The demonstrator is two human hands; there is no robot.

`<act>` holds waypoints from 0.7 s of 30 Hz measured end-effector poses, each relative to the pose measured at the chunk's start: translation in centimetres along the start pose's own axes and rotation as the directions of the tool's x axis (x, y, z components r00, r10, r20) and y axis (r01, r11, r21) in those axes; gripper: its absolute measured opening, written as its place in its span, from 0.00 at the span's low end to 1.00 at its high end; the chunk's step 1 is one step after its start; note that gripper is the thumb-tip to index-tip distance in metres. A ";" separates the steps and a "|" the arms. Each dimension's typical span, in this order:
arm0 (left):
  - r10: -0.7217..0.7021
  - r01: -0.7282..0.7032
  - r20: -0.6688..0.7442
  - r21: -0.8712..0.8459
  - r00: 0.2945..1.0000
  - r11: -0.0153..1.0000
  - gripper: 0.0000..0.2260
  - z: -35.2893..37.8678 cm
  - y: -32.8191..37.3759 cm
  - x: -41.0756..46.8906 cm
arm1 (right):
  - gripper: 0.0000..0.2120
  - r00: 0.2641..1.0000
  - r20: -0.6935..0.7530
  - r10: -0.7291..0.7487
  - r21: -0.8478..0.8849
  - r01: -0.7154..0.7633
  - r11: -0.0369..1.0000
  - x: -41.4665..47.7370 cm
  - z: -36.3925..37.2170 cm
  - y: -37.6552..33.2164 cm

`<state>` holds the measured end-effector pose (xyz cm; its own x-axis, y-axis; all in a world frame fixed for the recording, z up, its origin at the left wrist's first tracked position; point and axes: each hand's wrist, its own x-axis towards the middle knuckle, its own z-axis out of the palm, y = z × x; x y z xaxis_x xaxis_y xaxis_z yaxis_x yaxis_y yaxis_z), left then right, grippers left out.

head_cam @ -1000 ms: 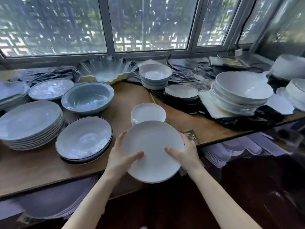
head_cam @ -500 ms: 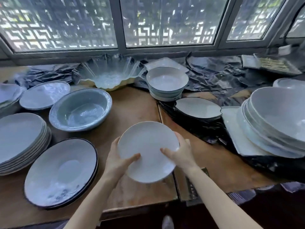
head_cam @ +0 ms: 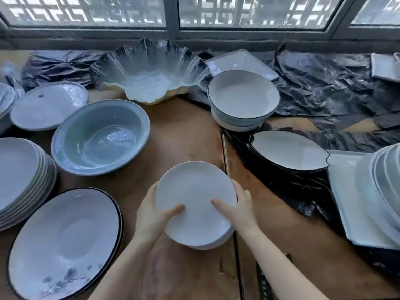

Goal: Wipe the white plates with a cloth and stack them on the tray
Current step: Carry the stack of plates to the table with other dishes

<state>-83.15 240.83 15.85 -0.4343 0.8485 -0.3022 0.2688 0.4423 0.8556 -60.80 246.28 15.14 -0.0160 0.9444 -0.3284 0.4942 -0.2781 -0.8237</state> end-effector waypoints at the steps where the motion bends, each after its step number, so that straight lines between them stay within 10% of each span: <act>1: 0.000 0.000 0.000 0.002 1.000 1.000 0.34 0.0 0.0 0.2 | 0.34 1.000 0.001 0.003 0.000 -0.003 1.000 0.1 0.0 0.0; 21: 0.018 -0.021 0.035 0.094 0.999 0.995 0.38 2.1 0.7 0.2 | 0.31 0.998 -0.060 0.028 -0.103 -0.034 0.994 -0.6 -2.1 0.4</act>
<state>-81.21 241.89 15.52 -0.3992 0.8658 -0.3016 0.3570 0.4498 0.8187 -58.78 245.92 15.94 0.0497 0.9451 -0.3229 0.5814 -0.2903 -0.7601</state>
